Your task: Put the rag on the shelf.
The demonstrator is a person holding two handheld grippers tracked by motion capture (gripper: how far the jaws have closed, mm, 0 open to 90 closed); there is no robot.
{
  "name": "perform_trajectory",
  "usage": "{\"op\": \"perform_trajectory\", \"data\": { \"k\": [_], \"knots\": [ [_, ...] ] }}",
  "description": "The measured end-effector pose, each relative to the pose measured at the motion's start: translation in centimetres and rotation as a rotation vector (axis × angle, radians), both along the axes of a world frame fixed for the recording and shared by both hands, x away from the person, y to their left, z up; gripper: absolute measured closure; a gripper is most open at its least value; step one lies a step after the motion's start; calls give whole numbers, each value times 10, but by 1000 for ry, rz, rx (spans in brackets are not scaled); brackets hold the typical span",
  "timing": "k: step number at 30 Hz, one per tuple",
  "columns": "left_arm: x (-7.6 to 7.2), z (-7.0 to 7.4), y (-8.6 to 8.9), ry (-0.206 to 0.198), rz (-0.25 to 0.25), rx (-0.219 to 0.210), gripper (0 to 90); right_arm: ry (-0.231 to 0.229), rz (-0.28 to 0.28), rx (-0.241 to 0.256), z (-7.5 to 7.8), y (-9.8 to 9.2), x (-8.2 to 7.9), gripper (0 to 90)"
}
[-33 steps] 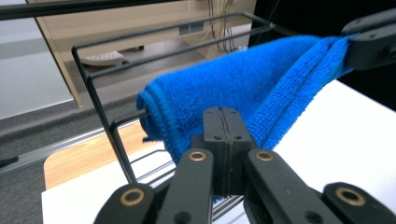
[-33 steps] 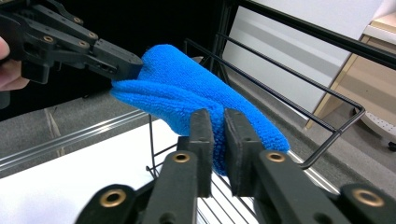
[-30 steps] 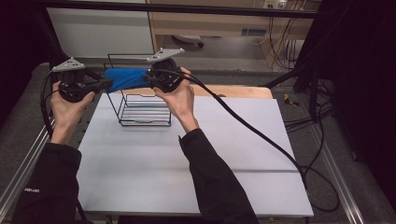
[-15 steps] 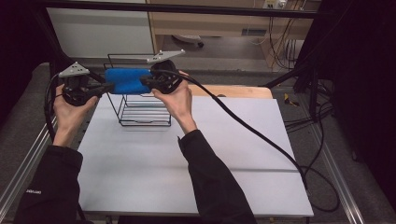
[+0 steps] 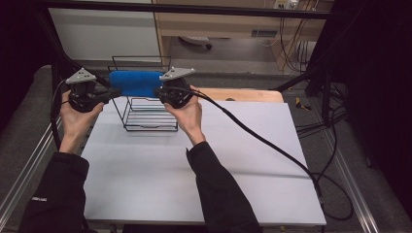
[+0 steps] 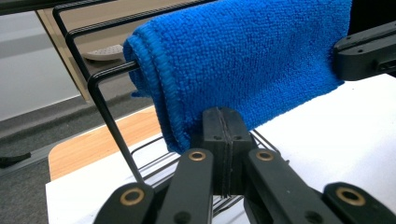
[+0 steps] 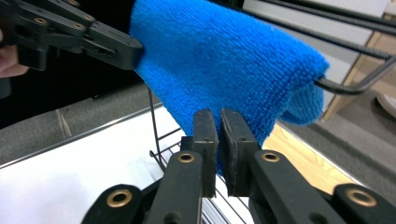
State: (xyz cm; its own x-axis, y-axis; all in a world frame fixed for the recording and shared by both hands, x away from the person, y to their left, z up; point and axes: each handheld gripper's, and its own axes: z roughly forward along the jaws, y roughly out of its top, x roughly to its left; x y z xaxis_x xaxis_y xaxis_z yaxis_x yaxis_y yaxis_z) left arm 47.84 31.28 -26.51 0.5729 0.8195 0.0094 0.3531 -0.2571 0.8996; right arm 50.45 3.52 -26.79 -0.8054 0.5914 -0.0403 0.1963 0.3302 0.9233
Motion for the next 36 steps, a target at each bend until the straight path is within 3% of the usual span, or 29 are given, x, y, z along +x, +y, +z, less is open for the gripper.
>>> {"op": "perform_trajectory", "data": {
  "k": [8,13,19,29,36],
  "knots": [
    [-12,2,0,-3,-19,-15,806,-34,25,36,14,-13,-13,686],
    [-24,2,-1,9,-28,-1,655,-17,14,46,23,-32,-22,516],
    [-40,-9,-4,24,-39,-6,494,5,-23,43,25,-63,-32,325],
    [-58,-38,-20,68,-68,43,240,69,-102,42,5,-124,-45,91],
    [-70,-68,-34,99,-94,58,86,93,-158,49,-20,-170,-57,52]
  ]
}}
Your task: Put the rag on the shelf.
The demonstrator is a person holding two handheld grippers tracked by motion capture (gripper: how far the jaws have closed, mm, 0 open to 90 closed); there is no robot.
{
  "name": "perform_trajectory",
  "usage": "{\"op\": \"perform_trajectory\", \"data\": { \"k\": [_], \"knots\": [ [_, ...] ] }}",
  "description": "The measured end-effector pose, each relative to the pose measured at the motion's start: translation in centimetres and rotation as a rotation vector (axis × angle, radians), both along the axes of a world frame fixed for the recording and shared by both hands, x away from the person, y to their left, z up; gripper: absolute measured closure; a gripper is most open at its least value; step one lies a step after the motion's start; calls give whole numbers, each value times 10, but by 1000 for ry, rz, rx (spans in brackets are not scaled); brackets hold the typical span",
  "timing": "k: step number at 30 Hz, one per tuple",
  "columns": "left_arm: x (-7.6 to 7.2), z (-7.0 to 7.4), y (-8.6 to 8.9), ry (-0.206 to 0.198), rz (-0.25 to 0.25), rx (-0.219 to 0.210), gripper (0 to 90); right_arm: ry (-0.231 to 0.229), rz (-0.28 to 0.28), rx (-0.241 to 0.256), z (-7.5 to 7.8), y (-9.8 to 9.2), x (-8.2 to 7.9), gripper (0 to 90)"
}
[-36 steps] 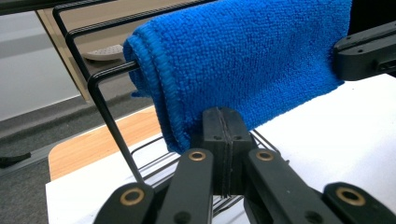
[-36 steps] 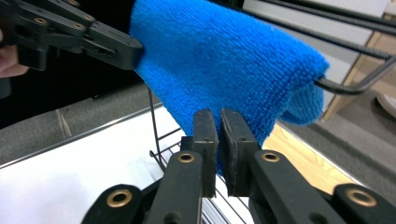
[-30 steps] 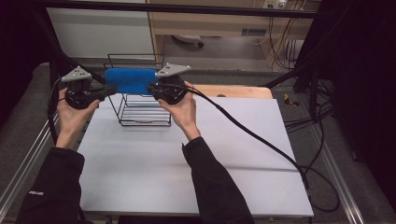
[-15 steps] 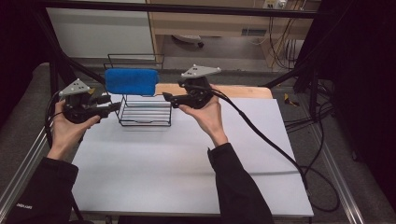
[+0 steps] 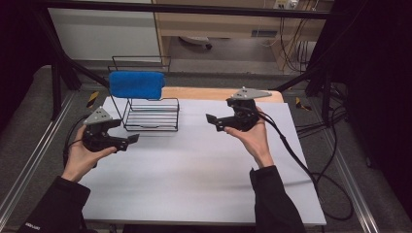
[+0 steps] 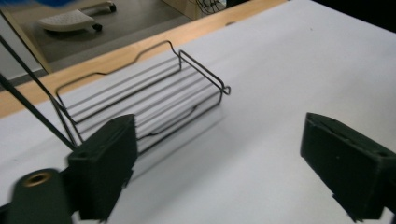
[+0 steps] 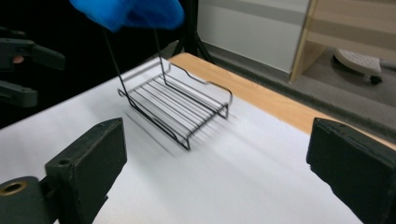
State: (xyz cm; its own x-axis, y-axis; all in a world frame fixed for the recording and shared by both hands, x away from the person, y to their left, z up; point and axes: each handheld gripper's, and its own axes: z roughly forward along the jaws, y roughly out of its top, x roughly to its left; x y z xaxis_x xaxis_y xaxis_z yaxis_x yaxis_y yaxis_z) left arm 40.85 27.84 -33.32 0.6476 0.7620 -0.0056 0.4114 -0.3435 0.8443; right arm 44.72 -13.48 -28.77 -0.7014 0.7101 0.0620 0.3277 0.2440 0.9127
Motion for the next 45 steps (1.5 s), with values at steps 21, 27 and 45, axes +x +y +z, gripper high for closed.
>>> {"op": "perform_trajectory", "data": {
  "k": [21,27,45],
  "knots": [
    [-27,-80,-6,60,-40,-16,60,145,-4,-16,-108,-90,-48,6],
    [-30,-93,-5,74,-54,10,62,177,-1,-24,-132,-112,-62,7],
    [-40,-106,-7,93,-71,27,57,220,-53,-47,-158,-147,-84,7]
  ]
}}
